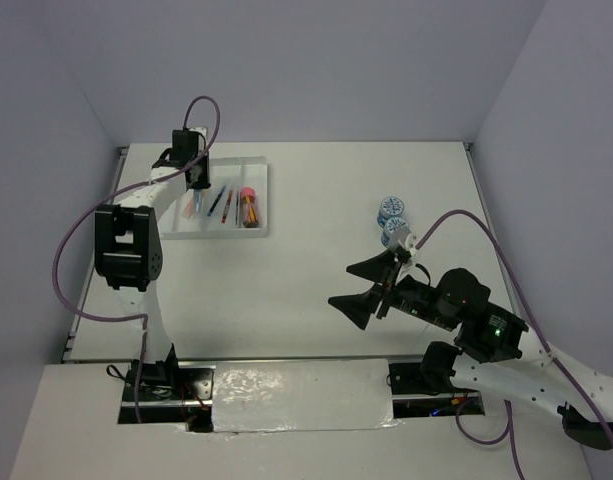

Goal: Sort the stationery into containers
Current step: Place the pen in the storage box.

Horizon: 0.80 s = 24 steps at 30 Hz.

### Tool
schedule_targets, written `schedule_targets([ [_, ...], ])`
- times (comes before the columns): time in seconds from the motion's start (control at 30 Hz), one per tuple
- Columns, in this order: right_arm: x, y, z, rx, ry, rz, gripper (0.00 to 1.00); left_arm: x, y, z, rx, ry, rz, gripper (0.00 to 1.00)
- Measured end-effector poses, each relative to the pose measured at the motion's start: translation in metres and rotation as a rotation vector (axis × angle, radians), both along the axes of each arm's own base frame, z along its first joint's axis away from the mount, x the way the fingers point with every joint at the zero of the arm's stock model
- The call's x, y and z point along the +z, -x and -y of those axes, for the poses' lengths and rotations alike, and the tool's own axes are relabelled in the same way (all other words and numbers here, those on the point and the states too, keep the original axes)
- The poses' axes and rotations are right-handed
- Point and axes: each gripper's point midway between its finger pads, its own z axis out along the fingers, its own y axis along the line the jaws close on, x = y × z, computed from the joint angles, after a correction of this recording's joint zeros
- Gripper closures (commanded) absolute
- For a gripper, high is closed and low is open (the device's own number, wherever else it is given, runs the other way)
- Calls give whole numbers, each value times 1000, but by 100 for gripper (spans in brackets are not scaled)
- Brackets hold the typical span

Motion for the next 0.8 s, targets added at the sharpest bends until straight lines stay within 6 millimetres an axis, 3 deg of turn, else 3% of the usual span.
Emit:
schedule_targets([
  [0.07,1,1,0,5,-1,8,8,-14,0,-4,16,-16,-28,72],
  [0.17,0,1,-1,10,8,16,8,-20,-1,-8,35,-36,-34,63],
  [0.2,0,1,-1,14,11,19,8,-20,-2,-10,40,-41,-28,51],
  [0.3,-1,2,-2,24,17,24,8,-16,-6,-13,54,-54,-5,28],
  [0.4,-4,1,-4,27,34,23,8,-13,-9,-18,77,-66,13,13],
  [0.53,-9,-2,-6,20,60,15,7,-12,-9,-22,102,-81,17,7],
  [0.57,-11,-4,-5,8,66,11,4,-12,-8,-23,108,-82,17,7],
  [0.6,-12,-8,-2,-22,71,5,0,-11,-8,-24,116,-78,17,1],
  [0.67,-15,-22,6,-117,90,-21,0,-6,-5,-21,130,-62,16,1],
  [0.73,-22,-40,17,-243,133,-65,0,9,-2,-18,155,-45,13,1],
  [0.8,-31,-71,33,-419,204,-140,0,38,-2,-8,175,-19,32,1],
])
